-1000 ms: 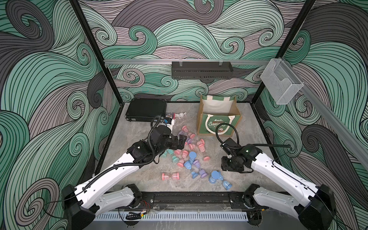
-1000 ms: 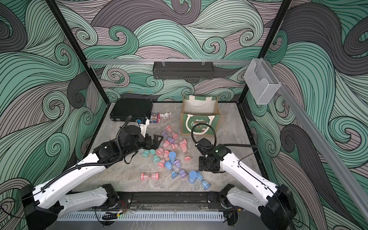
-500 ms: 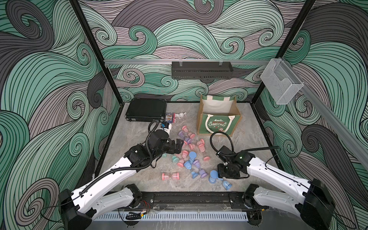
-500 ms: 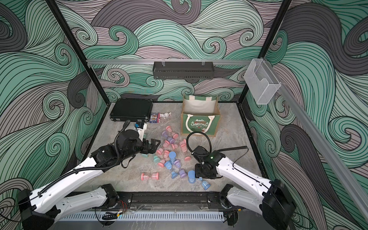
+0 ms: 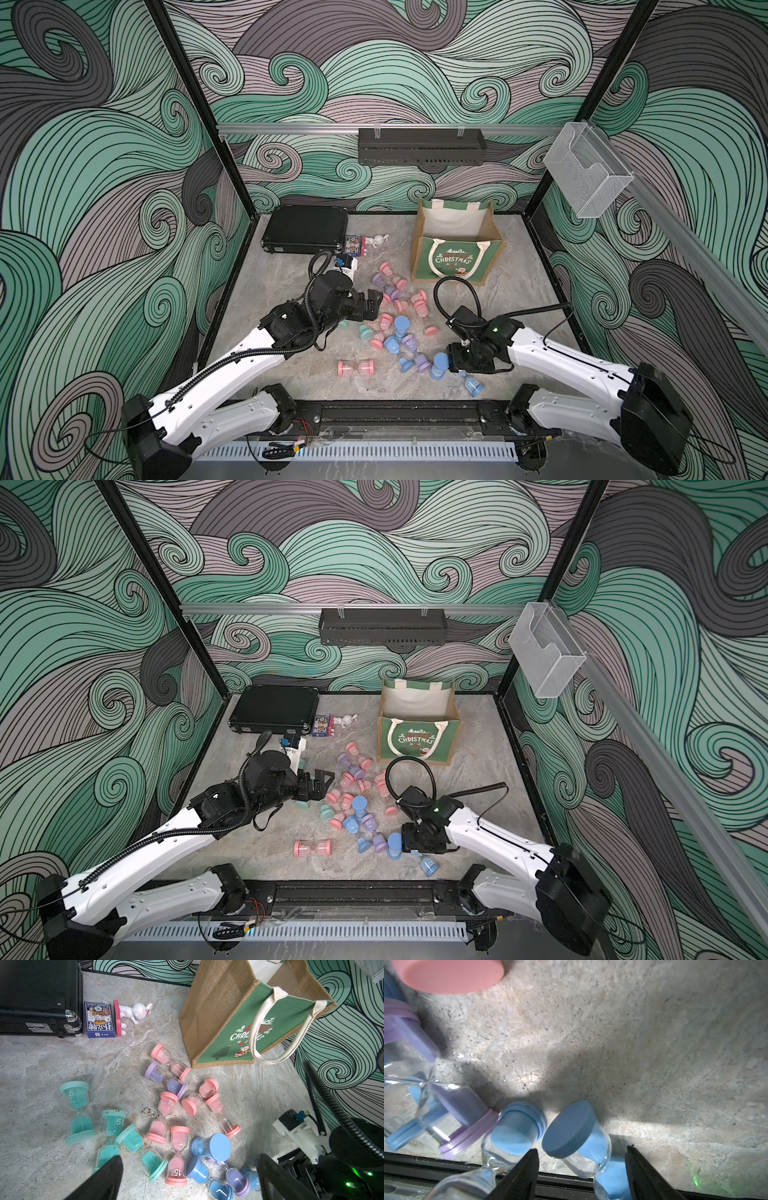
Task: Put the hourglass into the canvas bag
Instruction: Pick up the hourglass from the center of the board.
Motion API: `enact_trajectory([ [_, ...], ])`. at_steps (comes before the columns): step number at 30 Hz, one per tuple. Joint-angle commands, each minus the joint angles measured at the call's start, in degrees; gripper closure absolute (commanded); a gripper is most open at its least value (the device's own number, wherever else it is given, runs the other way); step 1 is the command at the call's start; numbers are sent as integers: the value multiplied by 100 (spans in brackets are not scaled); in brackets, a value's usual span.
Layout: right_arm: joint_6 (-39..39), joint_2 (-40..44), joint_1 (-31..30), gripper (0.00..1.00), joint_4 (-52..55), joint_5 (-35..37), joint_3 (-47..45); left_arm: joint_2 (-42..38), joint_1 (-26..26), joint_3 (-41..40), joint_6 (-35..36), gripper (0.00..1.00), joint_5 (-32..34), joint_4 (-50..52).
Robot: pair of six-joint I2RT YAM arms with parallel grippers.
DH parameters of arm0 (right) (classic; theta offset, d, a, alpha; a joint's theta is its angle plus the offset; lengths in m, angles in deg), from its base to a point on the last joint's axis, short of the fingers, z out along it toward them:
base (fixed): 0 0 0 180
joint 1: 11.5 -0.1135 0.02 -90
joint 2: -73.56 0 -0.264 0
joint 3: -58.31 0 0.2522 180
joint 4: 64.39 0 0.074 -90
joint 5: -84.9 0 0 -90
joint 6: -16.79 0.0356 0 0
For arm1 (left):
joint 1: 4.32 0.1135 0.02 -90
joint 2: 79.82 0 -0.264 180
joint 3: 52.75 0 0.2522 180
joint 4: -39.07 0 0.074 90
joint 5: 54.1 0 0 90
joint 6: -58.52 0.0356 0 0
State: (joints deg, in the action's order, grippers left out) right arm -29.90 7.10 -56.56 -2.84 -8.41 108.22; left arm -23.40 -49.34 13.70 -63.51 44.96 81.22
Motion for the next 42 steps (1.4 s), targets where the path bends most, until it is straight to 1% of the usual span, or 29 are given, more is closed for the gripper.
enact_trajectory([
  [1, -24, -289, -12, 30, -86, 560, -106, 34, 45, 31, -69, 1, 140, 88],
  [5, 20, -307, 40, 31, 10, 755, -122, 53, 46, 62, -59, 1, 139, 104],
  [9, -7, -102, 38, 32, 112, 837, -168, 54, 46, 86, -58, 1, 165, 117],
  [15, -32, 252, 41, 33, 297, 759, -197, 63, 45, 102, -58, 1, 174, 98],
  [18, -86, 172, 28, 32, 327, 574, -203, 49, 50, 103, -58, 1, 177, 92],
  [22, -75, 79, 23, 30, 211, 683, -226, 62, 47, 93, -63, 1, 176, 85],
  [28, -122, -330, 6, 29, 103, 652, -150, 53, 52, 110, -51, 1, 173, 111],
  [31, -54, -402, 6, 30, 120, 854, -153, 53, 56, 111, -40, 1, 178, 111],
  [33, -25, -482, 6, 31, 128, 1008, -79, 66, 54, 110, -40, 2, 180, 117],
  [38, 89, -652, 13, 40, 164, 1271, 41, 110, 54, 136, -36, 1, 167, 150],
  [42, 40, -647, 28, 42, 272, 1646, 174, 101, 54, 163, -14, 1, 180, 167],
])
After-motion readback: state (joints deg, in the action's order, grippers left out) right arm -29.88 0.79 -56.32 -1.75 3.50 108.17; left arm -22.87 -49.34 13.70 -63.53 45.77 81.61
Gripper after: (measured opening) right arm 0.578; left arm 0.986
